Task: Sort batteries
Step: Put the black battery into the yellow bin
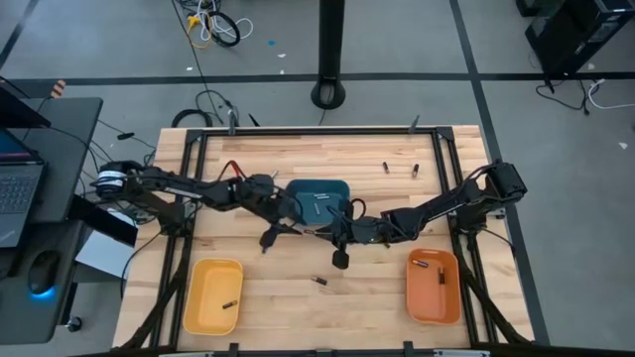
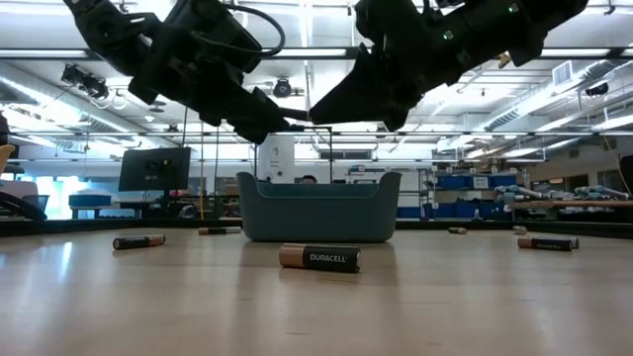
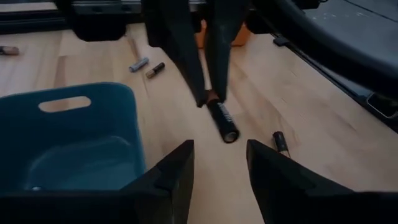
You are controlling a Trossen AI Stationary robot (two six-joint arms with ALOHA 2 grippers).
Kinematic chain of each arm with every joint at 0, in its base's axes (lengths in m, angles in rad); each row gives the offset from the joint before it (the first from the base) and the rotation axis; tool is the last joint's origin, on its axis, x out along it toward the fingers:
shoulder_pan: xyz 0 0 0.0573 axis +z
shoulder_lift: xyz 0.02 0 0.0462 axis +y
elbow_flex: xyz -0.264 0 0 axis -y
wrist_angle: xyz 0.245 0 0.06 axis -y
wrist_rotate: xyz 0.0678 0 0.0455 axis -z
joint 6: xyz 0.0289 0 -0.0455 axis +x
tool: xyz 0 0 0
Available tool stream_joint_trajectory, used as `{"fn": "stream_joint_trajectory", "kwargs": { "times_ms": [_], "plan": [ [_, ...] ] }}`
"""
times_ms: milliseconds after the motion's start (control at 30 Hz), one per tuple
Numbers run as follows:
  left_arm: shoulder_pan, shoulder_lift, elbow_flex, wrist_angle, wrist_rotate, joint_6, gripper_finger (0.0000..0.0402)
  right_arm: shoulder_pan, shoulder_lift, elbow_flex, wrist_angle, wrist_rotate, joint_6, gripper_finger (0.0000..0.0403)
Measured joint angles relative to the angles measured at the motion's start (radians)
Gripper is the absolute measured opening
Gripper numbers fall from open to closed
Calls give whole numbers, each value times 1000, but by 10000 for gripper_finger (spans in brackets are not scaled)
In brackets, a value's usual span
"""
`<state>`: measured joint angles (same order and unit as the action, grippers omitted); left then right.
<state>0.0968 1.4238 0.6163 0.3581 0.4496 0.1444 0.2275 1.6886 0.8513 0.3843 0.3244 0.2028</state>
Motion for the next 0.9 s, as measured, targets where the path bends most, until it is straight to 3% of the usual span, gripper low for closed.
{"fn": "stream_joint_trajectory", "kwargs": {
  "times_ms": [900],
  "plan": [
    [-28, 6, 5, 72, -49, -52, 140, -3, 0, 0, 28, 50, -11, 38]
  ]
}}
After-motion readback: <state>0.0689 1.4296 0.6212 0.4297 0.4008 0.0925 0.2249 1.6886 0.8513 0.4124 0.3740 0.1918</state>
